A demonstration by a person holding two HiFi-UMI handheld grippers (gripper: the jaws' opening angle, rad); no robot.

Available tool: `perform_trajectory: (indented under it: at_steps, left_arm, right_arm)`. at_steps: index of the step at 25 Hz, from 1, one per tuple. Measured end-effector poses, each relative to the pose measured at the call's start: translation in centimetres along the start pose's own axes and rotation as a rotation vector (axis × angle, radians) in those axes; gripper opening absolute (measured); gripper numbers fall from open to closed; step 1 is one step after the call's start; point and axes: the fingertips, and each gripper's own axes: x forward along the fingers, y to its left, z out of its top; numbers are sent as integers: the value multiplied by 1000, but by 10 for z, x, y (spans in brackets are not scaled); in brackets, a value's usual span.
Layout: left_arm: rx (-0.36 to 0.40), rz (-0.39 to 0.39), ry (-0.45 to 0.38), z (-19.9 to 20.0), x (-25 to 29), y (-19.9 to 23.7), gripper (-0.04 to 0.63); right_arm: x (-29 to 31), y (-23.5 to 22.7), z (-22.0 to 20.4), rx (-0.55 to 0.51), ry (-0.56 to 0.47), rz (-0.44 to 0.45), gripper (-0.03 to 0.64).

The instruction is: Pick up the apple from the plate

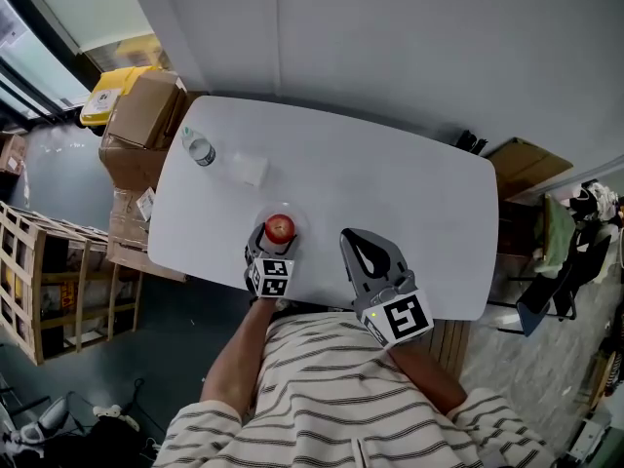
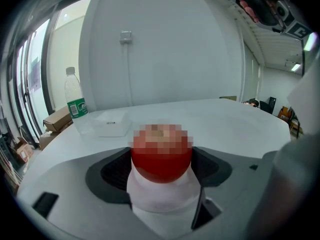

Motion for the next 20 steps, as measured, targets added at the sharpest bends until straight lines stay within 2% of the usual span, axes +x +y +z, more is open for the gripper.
perform_trajectory:
  at_steps: [9,15,20]
  left_arm:
    - [-49,30,-14,9,-12,6,382]
    - [-132,53,-26,17,-26,14,382]
    - [-172,72,-32,27,-41,16,382]
  right_arm:
    - [-4,0,1,7,-10,14,12]
    - [-4,5,5,10,-25,29,12]
    - [-5,7,7,18,-43,40,12]
